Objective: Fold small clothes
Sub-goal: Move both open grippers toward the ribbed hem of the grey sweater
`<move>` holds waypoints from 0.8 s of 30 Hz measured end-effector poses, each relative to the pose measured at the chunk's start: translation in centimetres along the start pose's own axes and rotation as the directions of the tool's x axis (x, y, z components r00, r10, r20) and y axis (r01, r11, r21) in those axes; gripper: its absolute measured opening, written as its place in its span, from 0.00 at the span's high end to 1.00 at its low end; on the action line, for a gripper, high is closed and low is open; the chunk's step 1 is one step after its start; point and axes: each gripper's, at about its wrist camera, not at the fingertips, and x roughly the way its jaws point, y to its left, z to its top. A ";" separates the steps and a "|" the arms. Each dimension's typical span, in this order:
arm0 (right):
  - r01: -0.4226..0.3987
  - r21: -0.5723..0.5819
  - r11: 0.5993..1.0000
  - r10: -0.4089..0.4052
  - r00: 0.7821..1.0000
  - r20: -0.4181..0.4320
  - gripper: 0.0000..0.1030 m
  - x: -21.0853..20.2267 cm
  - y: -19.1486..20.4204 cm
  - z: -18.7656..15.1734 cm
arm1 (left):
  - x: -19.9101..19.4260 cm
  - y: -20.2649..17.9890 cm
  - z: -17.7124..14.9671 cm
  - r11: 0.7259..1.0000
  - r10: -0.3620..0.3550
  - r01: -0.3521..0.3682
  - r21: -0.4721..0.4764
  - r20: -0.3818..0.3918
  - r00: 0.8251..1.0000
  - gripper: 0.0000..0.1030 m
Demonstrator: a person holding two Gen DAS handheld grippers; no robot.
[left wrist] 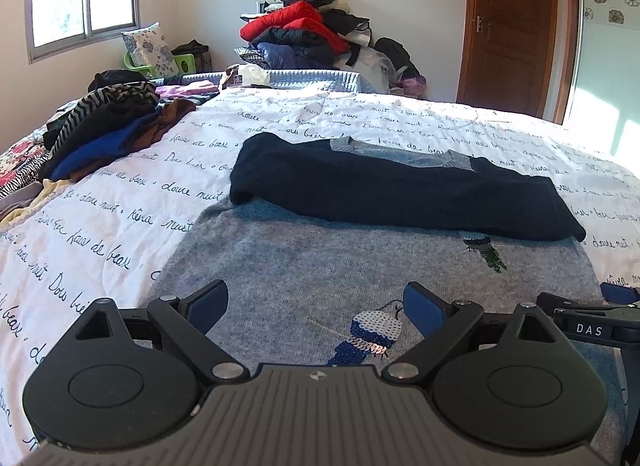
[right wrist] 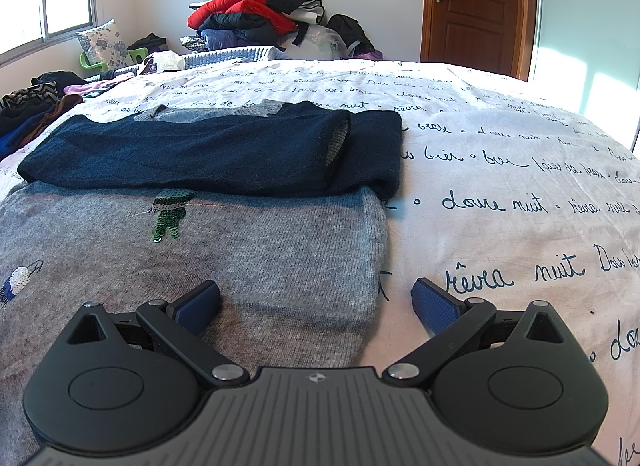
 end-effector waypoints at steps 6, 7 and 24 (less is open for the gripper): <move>0.000 0.000 1.000 0.000 1.000 0.000 0.00 0.0 0.0 0.0 | -1.4 2.0 -0.3 0.999 0.046 -0.047 0.015 0.036 0.998 0.09; 0.000 0.000 1.000 0.000 1.000 0.000 0.00 0.0 0.0 0.0 | -1.5 2.3 -0.5 0.999 0.050 -0.051 0.010 0.033 0.998 0.09; -0.172 0.146 0.974 0.155 0.981 0.119 0.00 -7.0 -3.9 1.2 | -4.7 7.5 -1.0 0.995 0.093 -0.091 -0.045 0.059 0.994 0.09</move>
